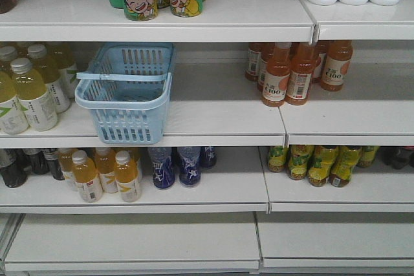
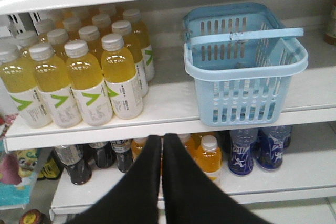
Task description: Place coke in basket with both arms
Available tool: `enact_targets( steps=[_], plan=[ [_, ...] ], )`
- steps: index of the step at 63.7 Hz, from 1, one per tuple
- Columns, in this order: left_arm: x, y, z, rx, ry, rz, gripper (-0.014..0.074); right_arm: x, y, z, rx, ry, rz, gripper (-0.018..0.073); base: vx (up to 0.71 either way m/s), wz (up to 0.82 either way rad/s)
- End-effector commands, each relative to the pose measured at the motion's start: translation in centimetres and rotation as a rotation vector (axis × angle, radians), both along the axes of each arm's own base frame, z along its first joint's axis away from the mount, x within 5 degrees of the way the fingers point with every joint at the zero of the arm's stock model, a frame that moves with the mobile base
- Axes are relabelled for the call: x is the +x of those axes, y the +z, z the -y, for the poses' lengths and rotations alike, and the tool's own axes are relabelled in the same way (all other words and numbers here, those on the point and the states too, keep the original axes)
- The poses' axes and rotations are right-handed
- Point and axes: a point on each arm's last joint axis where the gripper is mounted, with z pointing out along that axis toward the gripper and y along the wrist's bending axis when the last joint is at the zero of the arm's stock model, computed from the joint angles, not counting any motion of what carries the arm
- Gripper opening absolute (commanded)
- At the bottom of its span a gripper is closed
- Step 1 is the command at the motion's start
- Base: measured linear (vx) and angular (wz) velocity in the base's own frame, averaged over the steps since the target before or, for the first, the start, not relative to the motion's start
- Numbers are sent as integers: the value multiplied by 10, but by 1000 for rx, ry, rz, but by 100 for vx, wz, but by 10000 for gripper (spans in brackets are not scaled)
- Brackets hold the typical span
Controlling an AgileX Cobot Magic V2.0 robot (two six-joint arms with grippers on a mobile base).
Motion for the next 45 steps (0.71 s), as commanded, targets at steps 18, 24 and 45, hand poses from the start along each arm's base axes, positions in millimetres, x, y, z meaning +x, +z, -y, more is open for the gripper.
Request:
enact_targets(
  steps=[18, 24, 45],
  plan=[
    [9, 16, 2, 11, -25, 92, 105, -1, 4, 1, -17, -13, 85, -9, 0, 0],
    [9, 16, 2, 9, -25, 94, 181, -1, 4, 1, -17, -13, 85, -9, 0, 0],
    [9, 16, 2, 9, -25, 95, 465, -1, 4, 1, -17, -13, 85, -9, 0, 0]
  ],
)
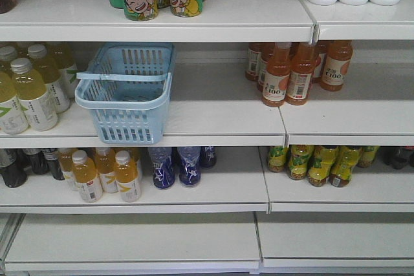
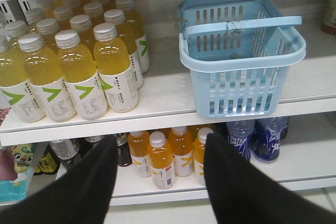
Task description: Place coke in basket with both arms
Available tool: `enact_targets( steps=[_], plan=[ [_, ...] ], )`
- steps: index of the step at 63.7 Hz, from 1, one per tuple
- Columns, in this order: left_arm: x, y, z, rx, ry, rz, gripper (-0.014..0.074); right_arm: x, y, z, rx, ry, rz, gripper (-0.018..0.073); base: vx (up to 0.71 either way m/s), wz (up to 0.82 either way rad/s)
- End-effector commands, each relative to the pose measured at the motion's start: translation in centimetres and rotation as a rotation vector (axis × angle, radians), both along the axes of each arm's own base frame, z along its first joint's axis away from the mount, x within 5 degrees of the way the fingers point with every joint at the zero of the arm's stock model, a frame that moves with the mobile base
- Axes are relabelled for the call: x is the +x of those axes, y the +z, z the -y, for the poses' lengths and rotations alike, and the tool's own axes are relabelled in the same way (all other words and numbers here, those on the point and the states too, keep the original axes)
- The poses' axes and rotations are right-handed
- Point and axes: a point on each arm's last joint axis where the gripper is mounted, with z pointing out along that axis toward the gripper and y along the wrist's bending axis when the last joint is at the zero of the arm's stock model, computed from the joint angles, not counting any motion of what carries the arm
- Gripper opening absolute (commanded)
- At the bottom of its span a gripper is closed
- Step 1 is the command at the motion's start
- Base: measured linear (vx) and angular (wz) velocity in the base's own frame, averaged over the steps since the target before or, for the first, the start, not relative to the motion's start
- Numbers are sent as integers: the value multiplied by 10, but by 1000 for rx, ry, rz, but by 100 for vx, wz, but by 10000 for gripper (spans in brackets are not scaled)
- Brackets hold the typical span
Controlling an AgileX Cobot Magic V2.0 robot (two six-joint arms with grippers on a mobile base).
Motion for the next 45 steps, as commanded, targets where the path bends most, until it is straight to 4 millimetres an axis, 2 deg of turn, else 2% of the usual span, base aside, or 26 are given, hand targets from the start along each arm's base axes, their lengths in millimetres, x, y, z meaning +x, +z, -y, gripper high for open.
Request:
enact_targets(
  steps=[1, 6, 14, 17, 26, 36, 45],
  plan=[
    [3, 19, 1, -8, -10, 115, 472, -1, 4, 1, -17, -13, 85, -9, 0, 0],
    [3, 19, 1, -19, -8, 115, 510, -1, 4, 1, -17, -13, 85, -9, 0, 0],
    [3, 19, 2, -87, 3, 120, 521, -1, 4, 1, -17, -13, 85, -9, 0, 0],
    [4, 20, 3, -195, 24, 126, 520, -1, 4, 1, -17, -13, 85, -9, 0, 0],
    [5, 24, 6, -678, 118, 172, 513, -1, 4, 1, -17, -13, 85, -9, 0, 0],
    [12, 25, 4, -949, 196, 205, 513, -1, 4, 1, -17, -13, 85, -9, 0, 0],
    [28, 20, 3, -1141, 280, 158, 513, -1, 4, 1, -17, -13, 85, -9, 0, 0]
  ],
)
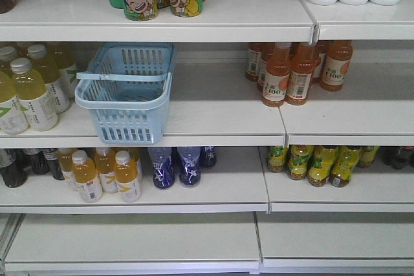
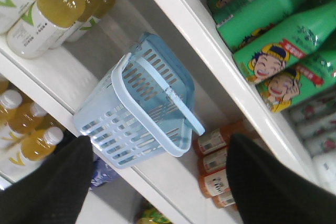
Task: Place coke in basket with both arms
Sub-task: 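Reach the left gripper to the light-blue basket's handle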
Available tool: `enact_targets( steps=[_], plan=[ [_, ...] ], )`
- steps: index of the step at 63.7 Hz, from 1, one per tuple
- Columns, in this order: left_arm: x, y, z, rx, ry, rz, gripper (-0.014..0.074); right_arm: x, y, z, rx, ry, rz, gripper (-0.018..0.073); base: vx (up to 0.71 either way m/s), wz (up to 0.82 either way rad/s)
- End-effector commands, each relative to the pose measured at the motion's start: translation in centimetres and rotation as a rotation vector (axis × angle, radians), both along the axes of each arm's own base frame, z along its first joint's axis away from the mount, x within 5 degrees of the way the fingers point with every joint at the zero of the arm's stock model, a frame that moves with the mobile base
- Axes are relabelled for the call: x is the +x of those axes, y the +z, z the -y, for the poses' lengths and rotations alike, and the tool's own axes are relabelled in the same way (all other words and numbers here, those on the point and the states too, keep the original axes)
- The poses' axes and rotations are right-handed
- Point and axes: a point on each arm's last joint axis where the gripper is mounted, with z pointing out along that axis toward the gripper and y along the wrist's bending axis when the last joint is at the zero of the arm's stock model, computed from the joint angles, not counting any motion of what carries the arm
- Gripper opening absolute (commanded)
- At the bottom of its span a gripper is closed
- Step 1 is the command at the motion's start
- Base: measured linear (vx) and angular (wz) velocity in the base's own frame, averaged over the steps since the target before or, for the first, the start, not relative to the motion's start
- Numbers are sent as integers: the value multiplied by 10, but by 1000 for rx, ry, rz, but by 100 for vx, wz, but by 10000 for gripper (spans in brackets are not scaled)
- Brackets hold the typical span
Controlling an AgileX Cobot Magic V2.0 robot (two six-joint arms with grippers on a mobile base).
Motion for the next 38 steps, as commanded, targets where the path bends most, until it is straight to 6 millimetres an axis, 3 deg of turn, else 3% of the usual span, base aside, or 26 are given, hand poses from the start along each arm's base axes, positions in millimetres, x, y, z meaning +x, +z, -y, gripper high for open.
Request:
enact_targets(
  steps=[1, 19, 38],
  plan=[
    [13, 14, -3, -143, 63, 37, 513, -1, 4, 1, -17, -13, 85, -9, 0, 0],
    [72, 25, 8, -213, -35, -112, 513, -1, 4, 1, -17, -13, 85, -9, 0, 0],
    [143, 21, 42, -360, -124, -220, 513, -1, 4, 1, -17, -13, 85, -9, 0, 0]
  ],
)
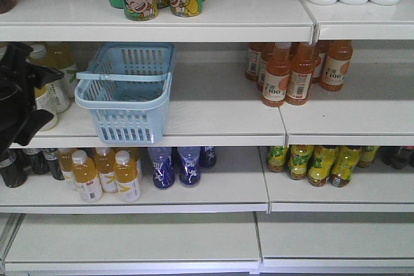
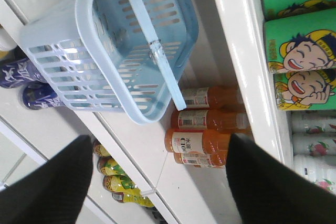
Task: Place coke in basket with both arms
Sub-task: 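Reach the left gripper to the light-blue basket's handle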
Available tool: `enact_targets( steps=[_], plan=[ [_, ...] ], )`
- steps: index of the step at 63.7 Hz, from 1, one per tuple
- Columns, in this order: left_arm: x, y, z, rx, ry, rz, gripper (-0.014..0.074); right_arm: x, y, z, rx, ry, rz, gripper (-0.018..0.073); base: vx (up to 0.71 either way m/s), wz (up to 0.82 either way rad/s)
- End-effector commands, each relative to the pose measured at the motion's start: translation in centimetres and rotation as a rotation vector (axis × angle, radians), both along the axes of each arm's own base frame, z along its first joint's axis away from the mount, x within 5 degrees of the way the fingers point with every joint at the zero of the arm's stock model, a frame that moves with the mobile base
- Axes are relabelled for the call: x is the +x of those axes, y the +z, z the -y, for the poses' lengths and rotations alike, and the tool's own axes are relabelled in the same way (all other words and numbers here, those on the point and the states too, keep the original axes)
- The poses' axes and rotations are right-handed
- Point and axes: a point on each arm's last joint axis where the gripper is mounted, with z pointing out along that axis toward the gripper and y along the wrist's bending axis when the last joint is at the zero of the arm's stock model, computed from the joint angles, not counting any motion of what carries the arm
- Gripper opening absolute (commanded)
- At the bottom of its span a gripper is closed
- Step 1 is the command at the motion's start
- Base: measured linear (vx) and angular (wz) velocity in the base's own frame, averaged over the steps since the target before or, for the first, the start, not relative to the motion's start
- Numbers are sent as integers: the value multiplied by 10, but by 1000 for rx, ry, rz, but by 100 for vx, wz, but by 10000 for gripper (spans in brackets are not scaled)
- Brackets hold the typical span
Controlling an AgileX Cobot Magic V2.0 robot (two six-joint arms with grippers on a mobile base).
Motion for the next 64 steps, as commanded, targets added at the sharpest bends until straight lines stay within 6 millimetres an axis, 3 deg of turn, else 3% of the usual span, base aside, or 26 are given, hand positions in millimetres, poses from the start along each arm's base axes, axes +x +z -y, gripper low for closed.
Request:
enact_targets(
  steps=[1, 20, 64],
  plan=[
    [21, 14, 12, -51, 0, 35, 513, -1, 4, 1, -17, -13, 85, -9, 0, 0],
    [77, -5, 34, -149, 2, -34, 513, -1, 4, 1, -17, -13, 85, -9, 0, 0],
    [160, -33, 45, -180, 22, -47, 502, -1, 4, 1, -17, -13, 85, -9, 0, 0]
  ],
)
